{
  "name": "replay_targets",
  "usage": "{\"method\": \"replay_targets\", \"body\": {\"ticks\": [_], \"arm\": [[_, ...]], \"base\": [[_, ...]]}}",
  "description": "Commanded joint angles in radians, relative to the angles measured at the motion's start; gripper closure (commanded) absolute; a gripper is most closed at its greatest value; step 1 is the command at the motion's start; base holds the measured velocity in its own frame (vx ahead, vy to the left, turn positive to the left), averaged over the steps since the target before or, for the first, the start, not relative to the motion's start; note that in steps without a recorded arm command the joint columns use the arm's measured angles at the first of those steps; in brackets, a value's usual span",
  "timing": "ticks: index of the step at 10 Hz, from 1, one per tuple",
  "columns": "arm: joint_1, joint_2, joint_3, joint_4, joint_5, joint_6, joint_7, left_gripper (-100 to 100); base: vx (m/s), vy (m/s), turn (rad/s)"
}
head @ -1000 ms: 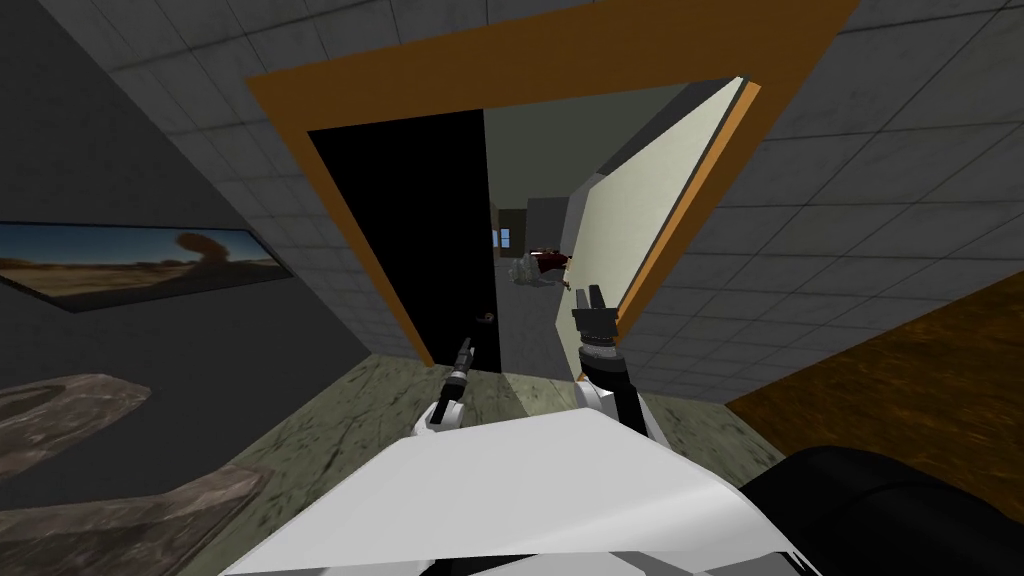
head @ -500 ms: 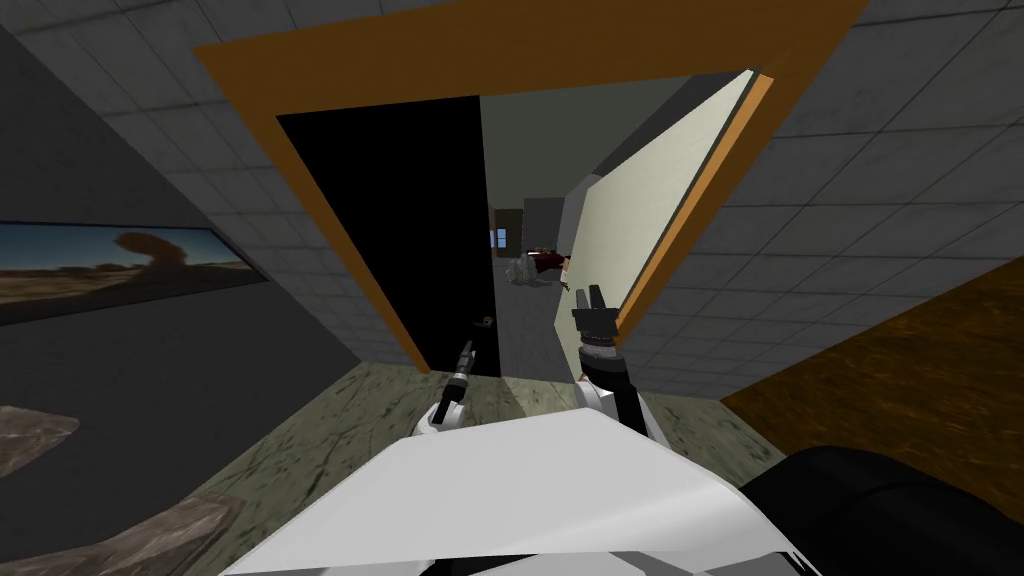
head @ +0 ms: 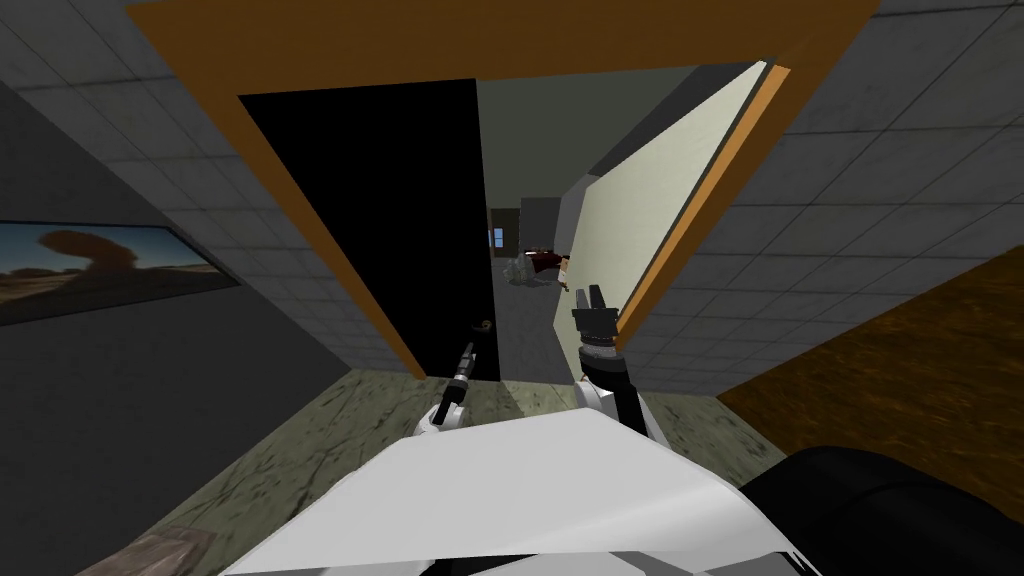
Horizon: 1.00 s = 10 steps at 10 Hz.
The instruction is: Push the door open
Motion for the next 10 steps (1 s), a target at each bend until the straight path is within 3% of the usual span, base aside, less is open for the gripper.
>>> {"method": "replay_targets", "body": {"ticks": [1,10], "arm": [[0.0,0.0,0.0,0.0,0.0,0.0,0.0,-100],[0.0,-0.007,0.019,0.018,0.006,-0.012,-0.012,-100]], "base": [[0.035,0.013,-0.014],[0.176,-0.018,-0.027]]}}
